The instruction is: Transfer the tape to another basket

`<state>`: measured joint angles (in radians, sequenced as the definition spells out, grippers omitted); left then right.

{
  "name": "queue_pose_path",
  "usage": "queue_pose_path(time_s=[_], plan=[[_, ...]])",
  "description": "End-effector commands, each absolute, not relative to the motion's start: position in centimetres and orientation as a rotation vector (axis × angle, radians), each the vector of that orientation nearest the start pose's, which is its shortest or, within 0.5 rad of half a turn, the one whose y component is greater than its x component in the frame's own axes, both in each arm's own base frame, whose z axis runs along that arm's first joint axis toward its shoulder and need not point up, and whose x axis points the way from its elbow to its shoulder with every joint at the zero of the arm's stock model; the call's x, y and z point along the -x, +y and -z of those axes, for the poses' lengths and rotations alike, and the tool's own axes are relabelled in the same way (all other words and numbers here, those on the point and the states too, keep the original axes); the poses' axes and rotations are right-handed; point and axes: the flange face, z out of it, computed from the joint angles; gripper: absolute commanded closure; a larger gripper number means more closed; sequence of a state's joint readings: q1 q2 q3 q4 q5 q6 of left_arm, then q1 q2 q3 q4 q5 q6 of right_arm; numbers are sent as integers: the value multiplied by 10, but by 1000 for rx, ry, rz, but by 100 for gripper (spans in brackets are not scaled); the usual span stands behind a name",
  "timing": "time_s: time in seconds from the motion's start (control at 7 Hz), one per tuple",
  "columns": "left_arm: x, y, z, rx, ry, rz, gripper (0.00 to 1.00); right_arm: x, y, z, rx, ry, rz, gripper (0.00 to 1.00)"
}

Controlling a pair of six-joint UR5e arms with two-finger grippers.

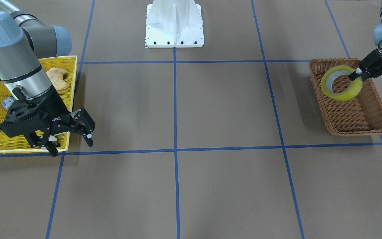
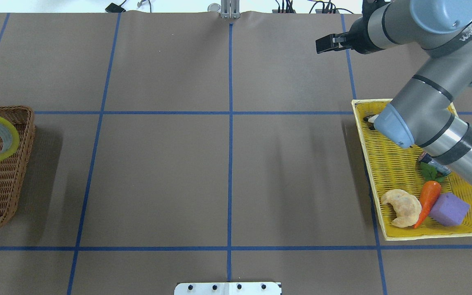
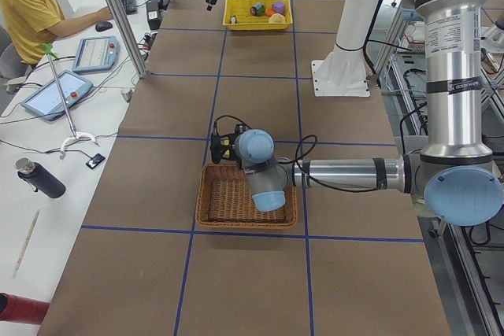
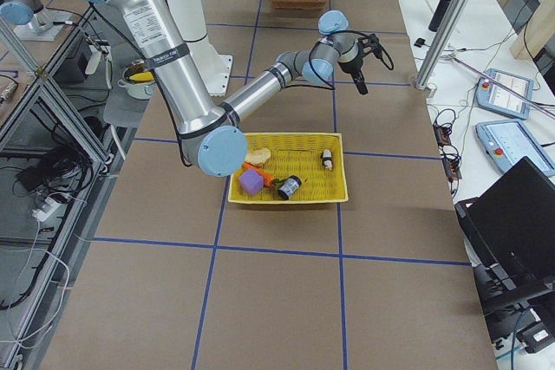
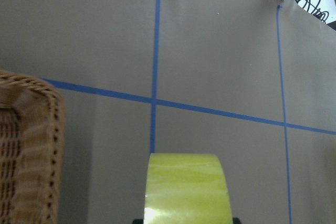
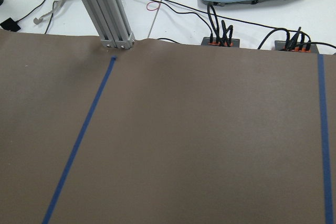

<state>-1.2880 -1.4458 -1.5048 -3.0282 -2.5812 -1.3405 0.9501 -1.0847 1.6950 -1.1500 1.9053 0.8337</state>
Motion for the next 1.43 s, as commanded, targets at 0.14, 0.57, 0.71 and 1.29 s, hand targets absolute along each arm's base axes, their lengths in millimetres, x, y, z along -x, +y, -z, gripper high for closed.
queue_pose_path(time_s=[0.14,0.57,0.71,1.29], plan=[[-62,-393,-630,-177,1434,228,95,260,-601,-288,-541,-917,31,0],[-66,-405,-695,-231,1458,183,27,259,-600,-293,-537,-914,30,0],[-67,-408,-695,-242,1463,174,1,258,-601,-293,-538,-914,29,0],[-49,-423,-681,-297,1470,196,1,249,-604,-293,-535,-916,20,0]])
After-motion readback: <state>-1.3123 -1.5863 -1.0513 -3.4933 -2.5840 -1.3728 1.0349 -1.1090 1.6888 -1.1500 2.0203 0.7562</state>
